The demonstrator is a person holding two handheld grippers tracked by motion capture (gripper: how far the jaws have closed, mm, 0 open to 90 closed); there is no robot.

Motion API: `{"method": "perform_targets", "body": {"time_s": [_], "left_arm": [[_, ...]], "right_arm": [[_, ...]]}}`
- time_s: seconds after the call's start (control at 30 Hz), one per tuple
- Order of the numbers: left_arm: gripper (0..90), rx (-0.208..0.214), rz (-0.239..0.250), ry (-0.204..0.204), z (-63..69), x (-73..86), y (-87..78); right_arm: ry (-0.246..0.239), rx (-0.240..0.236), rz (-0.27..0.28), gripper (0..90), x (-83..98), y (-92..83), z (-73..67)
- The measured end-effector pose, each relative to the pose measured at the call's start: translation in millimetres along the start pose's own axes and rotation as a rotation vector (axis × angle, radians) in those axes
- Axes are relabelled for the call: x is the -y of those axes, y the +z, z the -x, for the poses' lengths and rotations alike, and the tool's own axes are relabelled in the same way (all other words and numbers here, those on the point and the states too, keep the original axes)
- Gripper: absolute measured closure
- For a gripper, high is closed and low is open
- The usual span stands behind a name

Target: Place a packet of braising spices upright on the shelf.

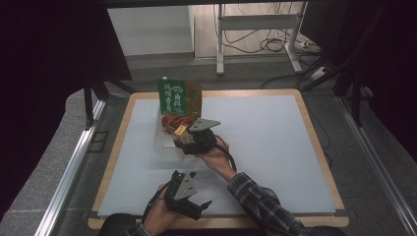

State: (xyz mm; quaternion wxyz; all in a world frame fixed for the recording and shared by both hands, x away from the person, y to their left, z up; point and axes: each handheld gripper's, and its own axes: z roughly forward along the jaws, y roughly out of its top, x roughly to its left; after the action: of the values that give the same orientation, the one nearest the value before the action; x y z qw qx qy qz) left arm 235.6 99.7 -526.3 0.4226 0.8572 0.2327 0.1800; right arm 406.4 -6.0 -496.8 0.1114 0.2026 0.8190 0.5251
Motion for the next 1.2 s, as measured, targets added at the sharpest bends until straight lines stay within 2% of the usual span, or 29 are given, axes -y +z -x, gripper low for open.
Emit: {"method": "perform_targets", "body": {"time_s": [0.17, 0.2, 0.23, 0.3, 0.33, 0.5, 0.7, 0.87, 1.1, 1.2], "left_arm": [[0.1, -0.002, 0.000, -0.003, -1.1, 0.2, -0.2], [0.1, -0.002, 0.001, -0.003, -1.3, 0.3, -0.2], [0.1, -0.002, 0.001, -0.003, -1.3, 0.4, -0.3], [0.1, -0.002, 0.001, -0.002, -1.2, 0.3, -0.3], [0.1, -0.002, 0.000, -0.001, -1.2, 0.3, -0.2], [0.0, -0.004, 0.003, -0.001, -0.9, 0.1, -0.2], [0.0, -0.004, 0.009, -0.009, -1.0, 0.0, -0.4], [0.0, -0.002, 0.013, -0.012, -1.4, 0.0, -0.4], [0.0, -0.003, 0.016, -0.019, -1.7, 0.1, -0.6], [0.0, -0.004, 0.016, -0.019, -1.8, 0.1, -0.8]], "right_arm": [[-0.001, -0.001, -0.007, 30.2, -1.7, 0.3, 0.0], [-0.002, -0.006, -0.009, 26.3, -2.7, 0.3, 1.0], [0.006, -0.015, -0.007, 18.9, -4.1, -0.3, 2.4], [0.005, -0.023, -0.009, 12.5, -7.6, -2.2, 4.8], [-0.014, -0.021, -0.029, 8.7, -10.5, -4.9, 4.7], [-0.054, 0.007, -0.073, 5.7, -14.1, -12.5, 2.2], [-0.032, 0.012, -0.100, 5.0, -15.1, -26.4, 8.7], [-0.008, 0.011, -0.103, 5.0, -15.3, -42.0, 16.3], [-0.019, 0.024, -0.139, 5.0, -12.0, -60.3, 23.6], [-0.008, 0.024, -0.145, 5.0, -8.1, -68.5, 26.2]]}}
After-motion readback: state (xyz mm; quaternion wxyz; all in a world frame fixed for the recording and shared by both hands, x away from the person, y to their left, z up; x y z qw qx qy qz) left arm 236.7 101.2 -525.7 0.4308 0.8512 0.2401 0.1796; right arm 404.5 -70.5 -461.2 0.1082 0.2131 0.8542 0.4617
